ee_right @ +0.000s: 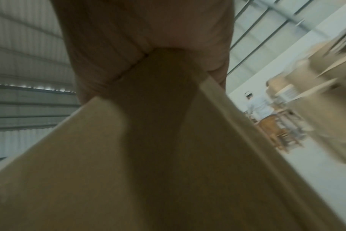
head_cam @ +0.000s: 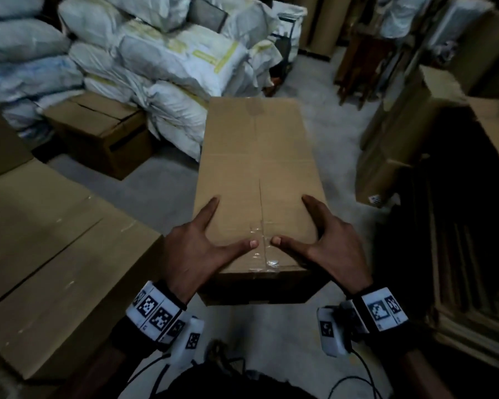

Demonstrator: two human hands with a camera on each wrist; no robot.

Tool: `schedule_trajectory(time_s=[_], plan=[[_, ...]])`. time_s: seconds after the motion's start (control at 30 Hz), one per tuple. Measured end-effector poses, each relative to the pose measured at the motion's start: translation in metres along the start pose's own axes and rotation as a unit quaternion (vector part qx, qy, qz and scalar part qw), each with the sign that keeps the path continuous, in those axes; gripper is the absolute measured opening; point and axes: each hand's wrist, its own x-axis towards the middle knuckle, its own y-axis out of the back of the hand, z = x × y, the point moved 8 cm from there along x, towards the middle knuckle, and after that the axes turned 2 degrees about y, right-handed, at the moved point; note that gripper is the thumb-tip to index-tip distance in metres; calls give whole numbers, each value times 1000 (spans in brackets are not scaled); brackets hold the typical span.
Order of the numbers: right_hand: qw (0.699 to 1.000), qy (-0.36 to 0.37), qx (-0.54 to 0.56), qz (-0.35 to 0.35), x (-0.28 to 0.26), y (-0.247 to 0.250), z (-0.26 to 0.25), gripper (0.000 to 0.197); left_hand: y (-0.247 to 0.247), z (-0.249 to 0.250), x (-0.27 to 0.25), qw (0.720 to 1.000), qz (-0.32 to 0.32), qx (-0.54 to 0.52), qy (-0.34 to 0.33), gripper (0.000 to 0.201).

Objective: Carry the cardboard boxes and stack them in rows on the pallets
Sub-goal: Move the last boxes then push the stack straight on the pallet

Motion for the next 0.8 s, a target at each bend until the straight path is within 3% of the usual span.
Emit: schedule_trajectory(time_s=[0.17, 0.3, 0.5, 0.8], plan=[[999, 45, 23, -5, 119, -15, -25, 116, 19, 11, 103, 999, 39, 19, -3, 119], [995, 90, 22, -26, 215, -37, -46, 118, 32, 7, 176, 997, 73, 12, 32, 116], [983, 161, 12, -89, 369, -85, -81, 120, 39, -6, 288, 985, 128, 24, 112, 117], [932, 282, 43, -223, 577, -145, -150, 124, 58, -5, 419, 936, 235, 21, 261, 118]])
